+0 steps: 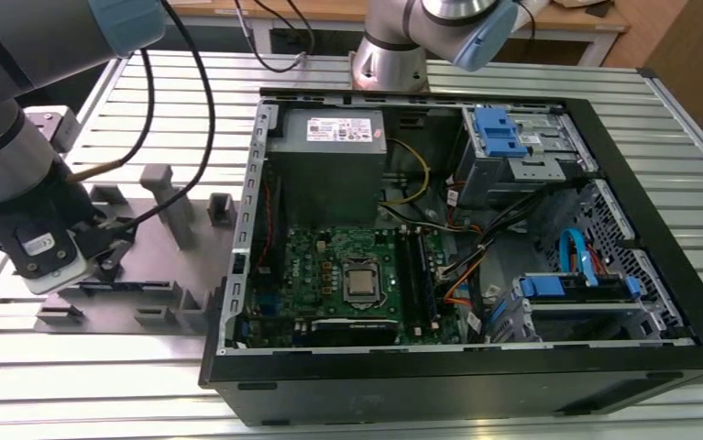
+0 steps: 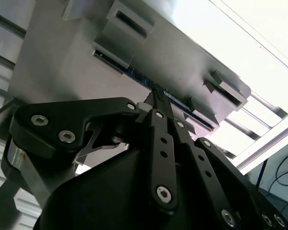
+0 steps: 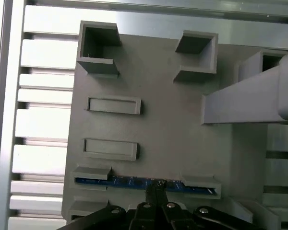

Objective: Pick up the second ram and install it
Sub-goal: 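Pick up the second ram and move it above second insertion slot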

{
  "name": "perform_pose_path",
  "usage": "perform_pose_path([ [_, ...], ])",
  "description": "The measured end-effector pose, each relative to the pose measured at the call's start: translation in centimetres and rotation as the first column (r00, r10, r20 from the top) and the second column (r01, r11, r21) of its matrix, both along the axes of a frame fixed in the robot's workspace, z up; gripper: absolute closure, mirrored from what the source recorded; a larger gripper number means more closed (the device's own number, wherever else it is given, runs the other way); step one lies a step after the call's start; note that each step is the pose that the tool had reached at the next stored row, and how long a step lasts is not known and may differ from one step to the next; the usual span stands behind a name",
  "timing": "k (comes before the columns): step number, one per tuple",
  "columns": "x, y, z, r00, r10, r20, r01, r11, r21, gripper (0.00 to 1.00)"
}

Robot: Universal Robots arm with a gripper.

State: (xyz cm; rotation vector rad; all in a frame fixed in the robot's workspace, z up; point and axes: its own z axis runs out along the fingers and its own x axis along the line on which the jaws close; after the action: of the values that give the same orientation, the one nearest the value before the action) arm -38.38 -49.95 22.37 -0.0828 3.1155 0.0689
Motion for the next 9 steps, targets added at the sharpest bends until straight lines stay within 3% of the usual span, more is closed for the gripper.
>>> perform_pose_path([
  [5,0.0,0.0,-0.02,0.9968,0.08,0.0,-0.08,0.9968,0.0,0.93],
  [9,0.0,0.0,-0.03,0.9897,0.143,0.0,-0.143,0.9897,0.0,0.93],
])
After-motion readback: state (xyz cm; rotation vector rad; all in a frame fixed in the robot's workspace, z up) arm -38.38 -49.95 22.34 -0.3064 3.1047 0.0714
